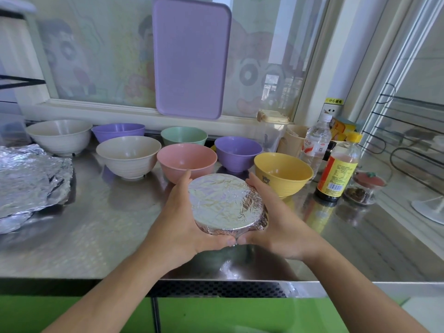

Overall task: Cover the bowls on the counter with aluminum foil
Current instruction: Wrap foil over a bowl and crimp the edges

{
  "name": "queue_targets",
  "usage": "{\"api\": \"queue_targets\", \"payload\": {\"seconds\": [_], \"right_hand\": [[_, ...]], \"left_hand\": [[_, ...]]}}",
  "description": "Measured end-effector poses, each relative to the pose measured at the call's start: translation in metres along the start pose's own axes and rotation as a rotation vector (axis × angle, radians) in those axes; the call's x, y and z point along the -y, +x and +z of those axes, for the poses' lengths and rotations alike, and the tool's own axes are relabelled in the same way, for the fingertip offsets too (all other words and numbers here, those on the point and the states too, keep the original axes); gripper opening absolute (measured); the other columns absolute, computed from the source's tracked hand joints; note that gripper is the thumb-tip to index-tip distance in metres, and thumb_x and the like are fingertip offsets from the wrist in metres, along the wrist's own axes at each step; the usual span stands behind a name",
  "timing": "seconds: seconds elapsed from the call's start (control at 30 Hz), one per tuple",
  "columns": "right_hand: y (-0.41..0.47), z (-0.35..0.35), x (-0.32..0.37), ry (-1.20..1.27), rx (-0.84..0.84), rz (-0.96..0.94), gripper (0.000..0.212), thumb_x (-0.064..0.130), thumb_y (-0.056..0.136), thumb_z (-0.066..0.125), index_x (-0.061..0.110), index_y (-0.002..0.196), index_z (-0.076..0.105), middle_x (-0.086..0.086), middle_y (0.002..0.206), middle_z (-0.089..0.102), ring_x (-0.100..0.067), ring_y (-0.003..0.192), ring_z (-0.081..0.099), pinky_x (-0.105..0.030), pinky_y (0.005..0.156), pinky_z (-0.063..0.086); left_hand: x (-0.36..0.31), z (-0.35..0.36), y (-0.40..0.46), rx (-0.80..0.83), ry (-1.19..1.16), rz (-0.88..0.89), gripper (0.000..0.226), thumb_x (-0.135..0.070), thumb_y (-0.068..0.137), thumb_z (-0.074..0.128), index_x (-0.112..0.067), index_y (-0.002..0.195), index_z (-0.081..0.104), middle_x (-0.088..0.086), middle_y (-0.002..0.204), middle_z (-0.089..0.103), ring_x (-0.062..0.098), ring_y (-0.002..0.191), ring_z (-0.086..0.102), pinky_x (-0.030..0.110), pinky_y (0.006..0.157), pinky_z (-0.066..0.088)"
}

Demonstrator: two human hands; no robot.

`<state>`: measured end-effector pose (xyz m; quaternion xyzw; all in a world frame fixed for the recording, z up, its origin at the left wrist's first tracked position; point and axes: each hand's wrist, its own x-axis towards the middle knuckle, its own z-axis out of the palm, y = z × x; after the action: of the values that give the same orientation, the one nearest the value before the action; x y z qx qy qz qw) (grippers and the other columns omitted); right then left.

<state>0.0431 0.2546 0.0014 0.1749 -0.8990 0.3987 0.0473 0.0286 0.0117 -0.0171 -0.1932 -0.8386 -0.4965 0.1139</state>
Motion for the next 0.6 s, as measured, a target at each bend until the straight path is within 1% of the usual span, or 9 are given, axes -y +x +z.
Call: {"api": "queue_targets", "payload": {"seconds": [0.1,0.2,0.3,0.4,0.43,0.5,0.53,0.57,0.6], "right_hand": [[0.0,0.006,0.001,-0.043,0.01,-0.035,0.143,0.039,0.065,0.099,0.031,0.169,0.001,0.019,0.169,0.015,0.006,0.156,0.012,-0.03,0.129,0.021],[-0.001,-0.007,0.005,0.017,0.12,0.017,0.14,0.06,0.064,0.088,0.031,0.169,0.001,0.033,0.165,0.005,0.013,0.153,0.009,-0.022,0.124,0.018],[0.009,-0.019,0.011,0.147,0.016,0.081,0.109,0.073,0.079,0.069,0.033,0.168,0.021,0.026,0.166,0.021,0.008,0.153,0.021,-0.034,0.128,0.02],[0.028,-0.016,0.021,0.16,-0.032,0.077,0.063,0.063,0.1,0.057,0.04,0.158,0.045,0.033,0.156,0.039,0.015,0.144,0.031,-0.035,0.126,0.025],[0.034,-0.012,0.023,0.165,-0.013,0.081,0.05,0.059,0.103,0.056,0.045,0.15,0.053,0.036,0.151,0.046,0.015,0.142,0.036,-0.035,0.125,0.028],[0.043,-0.01,0.027,0.129,0.033,0.105,0.024,0.052,0.107,0.053,0.063,0.124,0.065,0.043,0.136,0.057,0.016,0.134,0.046,-0.034,0.122,0.035],[0.046,-0.01,0.027,0.116,0.032,0.116,0.023,0.052,0.108,0.05,0.069,0.112,0.066,0.043,0.131,0.06,0.014,0.131,0.05,-0.036,0.121,0.037],[0.047,-0.009,0.027,0.105,0.027,0.126,0.023,0.056,0.106,0.049,0.07,0.107,0.067,0.038,0.131,0.063,0.009,0.131,0.053,-0.04,0.121,0.038],[0.046,-0.009,0.025,0.111,0.025,0.129,0.022,0.062,0.103,0.048,0.067,0.11,0.068,0.031,0.134,0.065,0.002,0.133,0.055,-0.043,0.12,0.039]], "left_hand": [[0.0,-0.002,0.001,0.013,0.004,-0.014,0.162,-0.075,0.031,0.097,-0.039,0.162,0.009,-0.016,0.155,0.039,0.006,0.144,0.043,0.04,0.119,0.041],[-0.001,-0.007,0.003,0.047,0.008,-0.02,0.167,-0.072,0.031,0.098,-0.038,0.164,0.003,-0.018,0.158,0.034,0.002,0.146,0.038,0.038,0.122,0.037],[0.0,-0.013,0.006,0.109,-0.005,-0.026,0.168,-0.073,0.031,0.098,-0.043,0.163,-0.001,-0.023,0.159,0.029,0.0,0.147,0.034,0.037,0.124,0.034],[0.001,-0.017,0.01,0.177,0.003,-0.009,0.163,-0.073,0.033,0.099,-0.048,0.162,0.002,-0.022,0.16,0.033,0.003,0.148,0.038,0.04,0.122,0.037],[0.002,-0.018,0.011,0.194,0.01,-0.002,0.161,-0.072,0.034,0.1,-0.049,0.162,0.005,-0.022,0.161,0.034,0.004,0.147,0.039,0.041,0.121,0.038],[0.001,-0.02,0.012,0.207,0.015,0.006,0.156,-0.07,0.039,0.1,-0.046,0.162,0.008,-0.023,0.161,0.035,0.002,0.148,0.038,0.04,0.122,0.037],[0.001,-0.022,0.011,0.205,0.014,0.003,0.153,-0.069,0.041,0.099,-0.046,0.162,0.009,-0.025,0.161,0.033,-0.001,0.148,0.035,0.039,0.123,0.035],[0.0,-0.023,0.01,0.197,0.013,-0.004,0.15,-0.069,0.043,0.098,-0.046,0.162,0.009,-0.026,0.161,0.032,-0.005,0.149,0.032,0.036,0.124,0.033],[0.0,-0.024,0.009,0.189,0.016,-0.015,0.149,-0.068,0.045,0.096,-0.045,0.162,0.008,-0.026,0.16,0.031,-0.008,0.148,0.029,0.033,0.125,0.03]]}}
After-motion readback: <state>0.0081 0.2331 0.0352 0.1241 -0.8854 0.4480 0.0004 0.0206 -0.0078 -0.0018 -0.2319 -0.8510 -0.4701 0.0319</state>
